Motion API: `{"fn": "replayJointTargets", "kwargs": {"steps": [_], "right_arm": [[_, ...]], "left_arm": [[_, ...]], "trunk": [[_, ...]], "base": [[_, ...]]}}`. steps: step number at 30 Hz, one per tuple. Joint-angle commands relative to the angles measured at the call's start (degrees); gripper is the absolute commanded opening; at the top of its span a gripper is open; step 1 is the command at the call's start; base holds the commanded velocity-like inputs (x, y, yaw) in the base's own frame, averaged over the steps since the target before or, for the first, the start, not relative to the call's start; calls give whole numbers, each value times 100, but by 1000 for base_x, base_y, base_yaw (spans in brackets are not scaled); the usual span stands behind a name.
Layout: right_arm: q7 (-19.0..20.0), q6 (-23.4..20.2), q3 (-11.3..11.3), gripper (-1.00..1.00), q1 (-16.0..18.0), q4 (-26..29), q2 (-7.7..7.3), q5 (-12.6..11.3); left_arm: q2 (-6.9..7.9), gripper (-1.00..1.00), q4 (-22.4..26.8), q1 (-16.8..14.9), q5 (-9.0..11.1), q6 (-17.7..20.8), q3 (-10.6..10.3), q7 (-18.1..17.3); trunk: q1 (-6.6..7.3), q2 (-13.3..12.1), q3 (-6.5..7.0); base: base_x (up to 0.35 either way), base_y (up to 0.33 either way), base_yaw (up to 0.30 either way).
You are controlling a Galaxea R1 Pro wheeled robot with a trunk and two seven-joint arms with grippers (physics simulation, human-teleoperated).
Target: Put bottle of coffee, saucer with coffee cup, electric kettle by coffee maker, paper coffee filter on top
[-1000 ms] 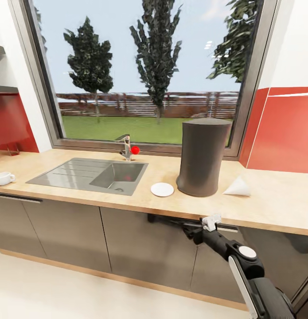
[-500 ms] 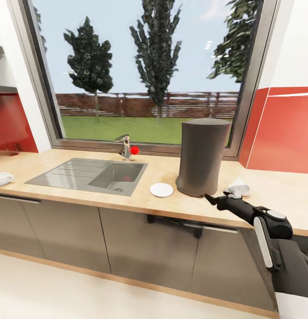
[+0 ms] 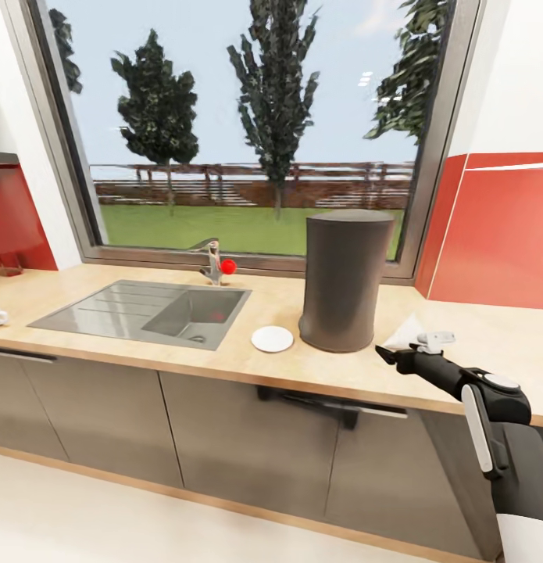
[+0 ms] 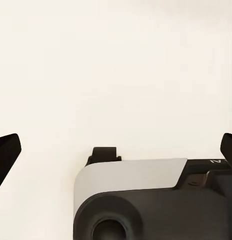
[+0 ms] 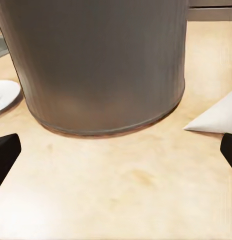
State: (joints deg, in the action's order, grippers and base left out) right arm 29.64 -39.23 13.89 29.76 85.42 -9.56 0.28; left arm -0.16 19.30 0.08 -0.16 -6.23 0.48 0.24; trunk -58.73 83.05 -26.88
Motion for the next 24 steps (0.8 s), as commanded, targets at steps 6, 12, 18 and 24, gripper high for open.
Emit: {"fn": "replayJointTargets", "kwargs": {"steps": [6, 12, 18, 24], "right_arm": [[39, -32, 8, 100, 4, -35, -2, -1], [57, -32, 8, 100, 4, -38, -2, -2], [42, -31, 0, 100, 4, -41, -2, -2], [25, -25, -1, 100, 4, -43, 6, -2]], "left_arm": [[-1, 100, 5, 1, -2, -10, 5, 2], [-1, 100, 7, 1, -2, -10, 3, 2], [-1, 100, 4, 1, -2, -10, -3, 2], [-4, 100, 6, 1, -2, -10, -4, 2]], "trunk": [[0, 3, -5], [0, 3, -5], [0, 3, -5], [0, 3, -5]], "base": [[8, -42, 0], [57, -187, 0], [70, -156, 14], [18, -44, 228]]}}
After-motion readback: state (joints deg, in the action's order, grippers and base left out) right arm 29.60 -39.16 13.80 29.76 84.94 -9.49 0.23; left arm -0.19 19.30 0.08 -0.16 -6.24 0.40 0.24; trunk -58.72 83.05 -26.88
